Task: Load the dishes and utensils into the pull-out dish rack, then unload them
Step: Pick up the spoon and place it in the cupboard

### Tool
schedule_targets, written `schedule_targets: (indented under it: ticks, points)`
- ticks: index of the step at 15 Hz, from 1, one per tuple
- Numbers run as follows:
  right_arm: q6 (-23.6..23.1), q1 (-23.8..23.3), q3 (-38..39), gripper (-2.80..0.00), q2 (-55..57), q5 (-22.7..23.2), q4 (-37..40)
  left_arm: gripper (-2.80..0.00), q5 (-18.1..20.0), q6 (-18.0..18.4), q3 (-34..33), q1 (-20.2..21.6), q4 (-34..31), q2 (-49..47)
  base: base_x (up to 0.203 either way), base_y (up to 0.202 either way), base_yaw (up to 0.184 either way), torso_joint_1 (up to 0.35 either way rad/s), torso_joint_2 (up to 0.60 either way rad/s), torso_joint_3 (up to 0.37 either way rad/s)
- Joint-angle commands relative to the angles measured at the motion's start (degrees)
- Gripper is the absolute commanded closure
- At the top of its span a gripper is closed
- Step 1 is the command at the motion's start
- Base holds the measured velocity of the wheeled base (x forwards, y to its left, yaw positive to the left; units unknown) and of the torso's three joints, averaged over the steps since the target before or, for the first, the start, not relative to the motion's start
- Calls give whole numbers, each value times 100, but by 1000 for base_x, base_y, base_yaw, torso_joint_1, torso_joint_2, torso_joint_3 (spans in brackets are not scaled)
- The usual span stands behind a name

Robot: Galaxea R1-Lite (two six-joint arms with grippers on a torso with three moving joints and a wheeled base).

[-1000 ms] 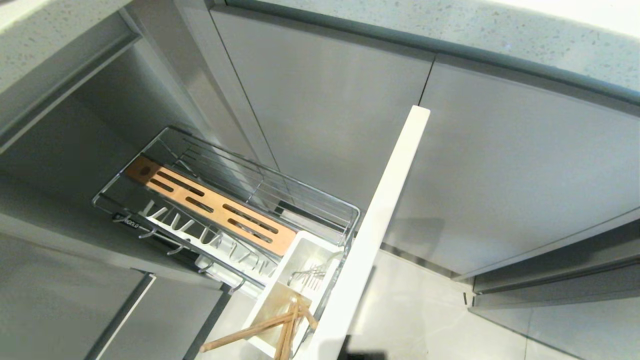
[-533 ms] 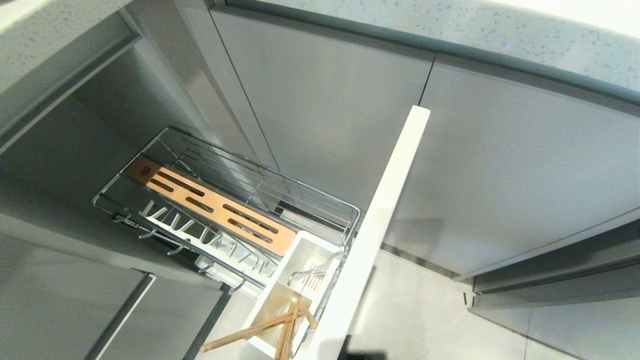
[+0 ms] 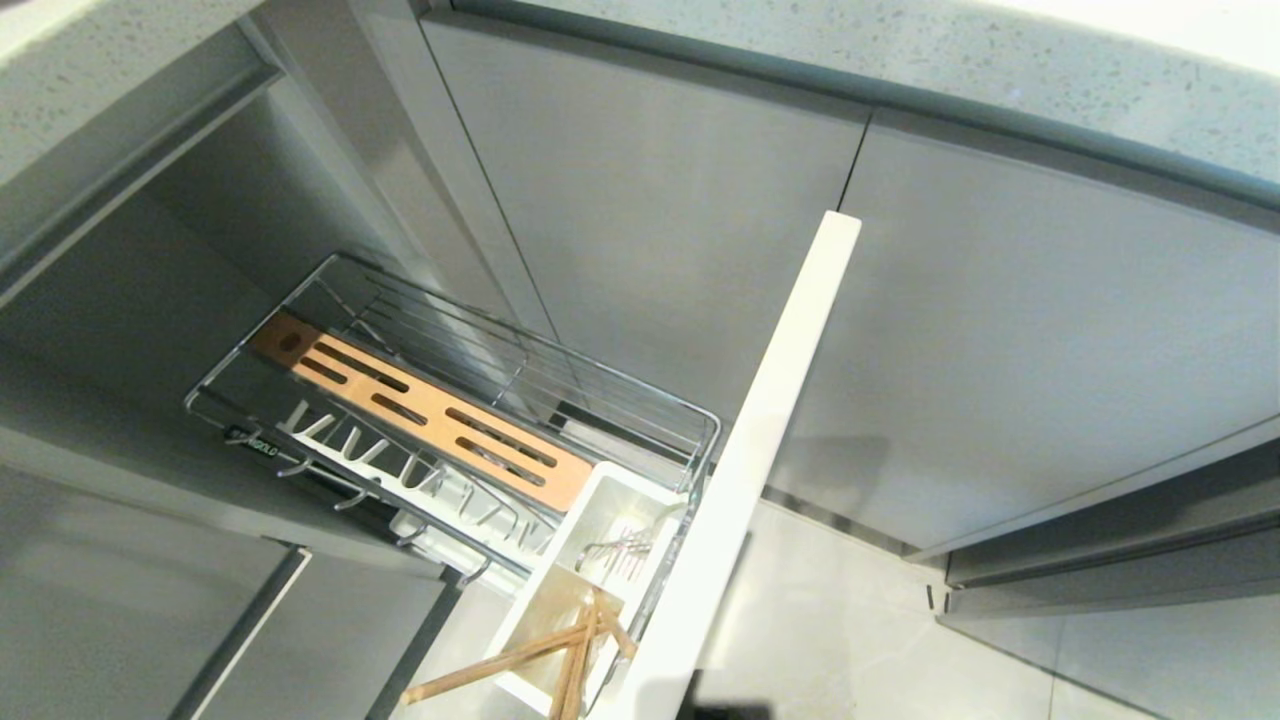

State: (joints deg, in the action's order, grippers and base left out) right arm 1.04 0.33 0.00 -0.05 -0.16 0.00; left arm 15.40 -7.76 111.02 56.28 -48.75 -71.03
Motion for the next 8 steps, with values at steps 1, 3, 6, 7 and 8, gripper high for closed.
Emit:
schedule_targets:
  ticks: [1, 3, 6, 7, 8]
  points:
    - [2, 2, 9, 0, 5, -1, 0, 0, 45, -98, -1, 24, -11, -60, 0, 0, 0, 0, 0, 0]
    - [2, 2, 9, 0, 5, -1, 0, -280, 68, -173, -1, 24, -11, -77, 0, 0, 0, 0, 0, 0]
    - [2, 2, 9, 0, 5, -1, 0, -280, 285, -217, -1, 24, 27, -241, 0, 0, 0, 0, 0, 0]
    - [2, 2, 9, 0, 5, -1, 0, -280, 289, -217, -1, 24, 50, -280, 0, 0, 0, 0, 0, 0]
    - [2, -5, 9, 0, 5, -1, 0, -280, 288, -217, -1, 24, 59, -323, 0, 0, 0, 0, 0, 0]
